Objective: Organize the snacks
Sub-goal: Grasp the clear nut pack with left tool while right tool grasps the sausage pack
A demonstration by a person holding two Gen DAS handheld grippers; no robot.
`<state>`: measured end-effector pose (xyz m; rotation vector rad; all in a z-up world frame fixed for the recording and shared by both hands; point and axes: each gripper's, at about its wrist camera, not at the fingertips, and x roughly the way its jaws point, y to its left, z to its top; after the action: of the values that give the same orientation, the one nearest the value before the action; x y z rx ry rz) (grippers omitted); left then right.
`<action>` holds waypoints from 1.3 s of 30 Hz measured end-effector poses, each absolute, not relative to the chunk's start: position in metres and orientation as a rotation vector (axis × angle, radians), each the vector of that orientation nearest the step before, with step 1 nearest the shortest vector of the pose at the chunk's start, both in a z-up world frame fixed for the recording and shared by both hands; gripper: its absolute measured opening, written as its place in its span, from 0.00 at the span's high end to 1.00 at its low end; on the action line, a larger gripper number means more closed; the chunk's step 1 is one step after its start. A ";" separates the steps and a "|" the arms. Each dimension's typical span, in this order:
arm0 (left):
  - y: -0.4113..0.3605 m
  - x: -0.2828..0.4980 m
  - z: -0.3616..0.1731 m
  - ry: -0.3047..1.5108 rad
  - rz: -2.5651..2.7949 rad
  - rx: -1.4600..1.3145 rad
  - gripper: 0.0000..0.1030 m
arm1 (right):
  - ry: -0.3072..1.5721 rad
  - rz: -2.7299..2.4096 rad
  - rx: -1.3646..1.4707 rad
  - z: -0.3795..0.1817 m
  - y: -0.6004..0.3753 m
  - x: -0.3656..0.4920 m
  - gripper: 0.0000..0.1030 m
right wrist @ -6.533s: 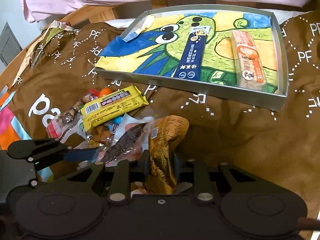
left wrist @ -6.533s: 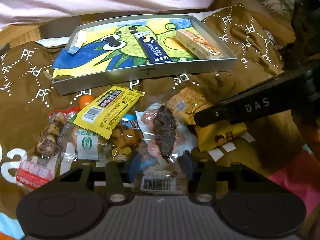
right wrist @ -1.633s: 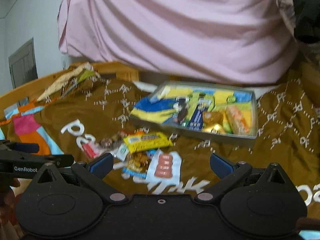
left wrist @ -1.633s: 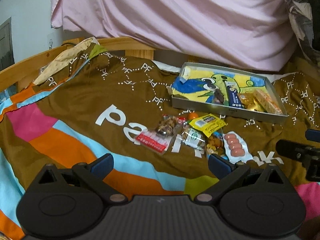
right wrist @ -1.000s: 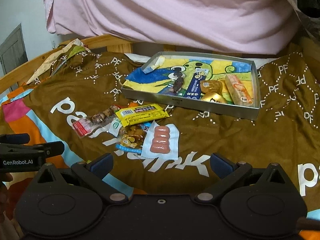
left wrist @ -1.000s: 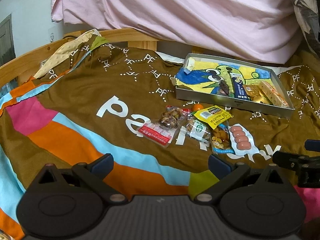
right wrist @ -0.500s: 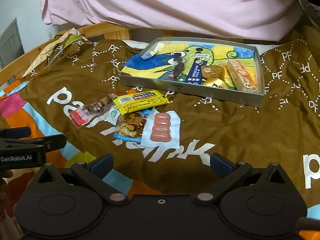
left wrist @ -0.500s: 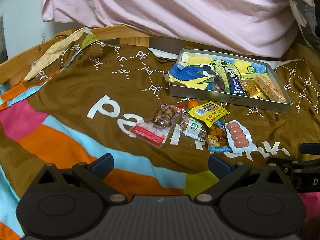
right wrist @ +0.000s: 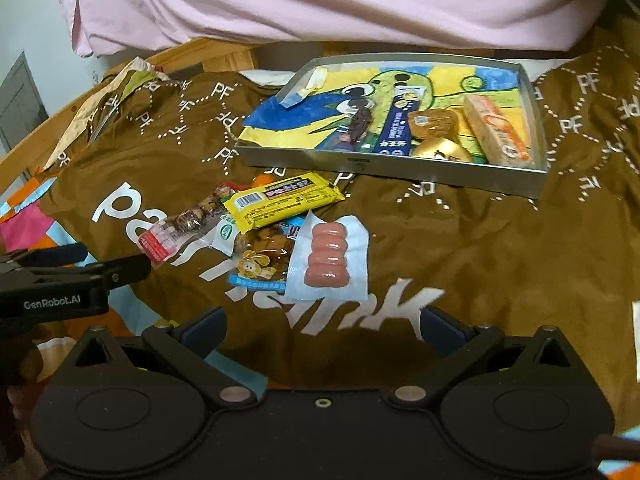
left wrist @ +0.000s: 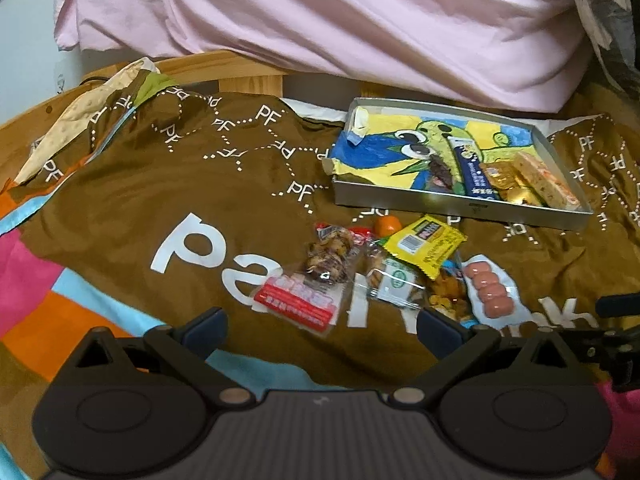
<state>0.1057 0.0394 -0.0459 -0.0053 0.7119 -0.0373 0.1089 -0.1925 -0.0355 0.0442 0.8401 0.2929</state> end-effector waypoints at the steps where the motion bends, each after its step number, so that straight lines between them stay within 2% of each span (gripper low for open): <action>1: 0.040 0.108 -0.047 0.716 -0.038 -0.004 0.00 | 0.849 0.307 0.037 -0.036 -0.191 0.114 0.01; 15: 0.032 0.148 -0.065 0.672 -0.064 0.117 0.00 | 0.817 0.378 -0.067 -0.055 -0.180 0.162 0.01; 22: 0.039 0.174 -0.076 0.687 -0.101 0.102 0.01 | 0.838 0.333 -0.006 -0.067 -0.186 0.178 0.12; 24: 0.043 0.180 -0.077 0.694 -0.120 0.071 0.03 | 0.851 0.328 0.015 -0.071 -0.186 0.181 0.18; 33: 0.043 0.195 -0.085 0.759 -0.190 0.055 0.13 | 0.857 0.344 0.004 -0.078 -0.176 0.182 0.24; 39: 0.049 0.195 -0.084 0.792 -0.188 0.007 0.28 | 0.849 0.342 -0.021 -0.080 -0.172 0.180 0.31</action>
<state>0.1946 0.0488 -0.0836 0.0068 0.7915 -0.1876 0.1796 -0.1719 -0.0801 -0.0206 0.8493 0.3417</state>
